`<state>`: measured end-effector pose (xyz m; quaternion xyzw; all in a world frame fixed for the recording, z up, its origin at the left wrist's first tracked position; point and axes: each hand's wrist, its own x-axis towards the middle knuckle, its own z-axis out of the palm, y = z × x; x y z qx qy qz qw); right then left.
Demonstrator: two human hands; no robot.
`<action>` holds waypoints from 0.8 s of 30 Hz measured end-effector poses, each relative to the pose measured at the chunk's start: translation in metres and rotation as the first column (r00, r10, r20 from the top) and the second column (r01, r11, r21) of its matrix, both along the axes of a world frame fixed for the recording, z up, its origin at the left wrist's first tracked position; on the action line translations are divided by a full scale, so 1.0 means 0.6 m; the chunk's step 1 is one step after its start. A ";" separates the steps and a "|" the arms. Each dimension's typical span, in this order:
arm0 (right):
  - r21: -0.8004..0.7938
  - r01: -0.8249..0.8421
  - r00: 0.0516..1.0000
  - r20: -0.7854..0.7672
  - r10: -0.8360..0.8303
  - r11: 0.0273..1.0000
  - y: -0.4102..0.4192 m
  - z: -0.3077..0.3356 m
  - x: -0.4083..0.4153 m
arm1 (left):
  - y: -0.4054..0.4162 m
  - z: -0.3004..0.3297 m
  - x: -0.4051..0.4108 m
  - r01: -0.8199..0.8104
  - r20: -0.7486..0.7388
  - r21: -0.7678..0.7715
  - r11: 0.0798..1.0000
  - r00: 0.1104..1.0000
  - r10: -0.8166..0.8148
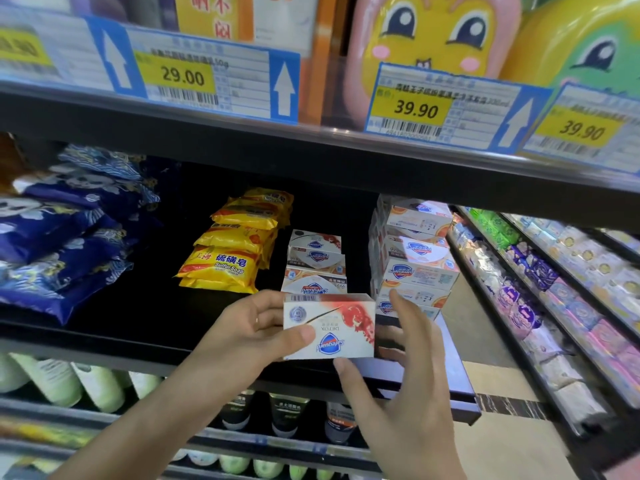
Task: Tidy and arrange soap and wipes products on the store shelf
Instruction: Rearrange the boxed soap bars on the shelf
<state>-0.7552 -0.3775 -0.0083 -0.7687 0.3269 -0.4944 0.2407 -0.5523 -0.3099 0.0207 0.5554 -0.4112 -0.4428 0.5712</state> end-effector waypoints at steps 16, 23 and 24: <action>0.780 -0.459 0.888 0.414 0.199 0.425 -0.021 0.047 0.014 | 0.025 -0.031 0.009 0.035 0.281 -0.233 0.972 0.959 0.033; 0.715 -0.502 0.858 0.483 0.176 0.486 -0.022 0.040 0.012 | 0.023 -0.037 0.020 -0.031 0.282 -0.170 0.985 0.956 0.079; 0.702 -0.501 0.857 0.483 0.180 0.506 -0.022 0.041 0.012 | 0.021 -0.034 0.022 -0.074 0.239 -0.144 0.987 0.965 0.107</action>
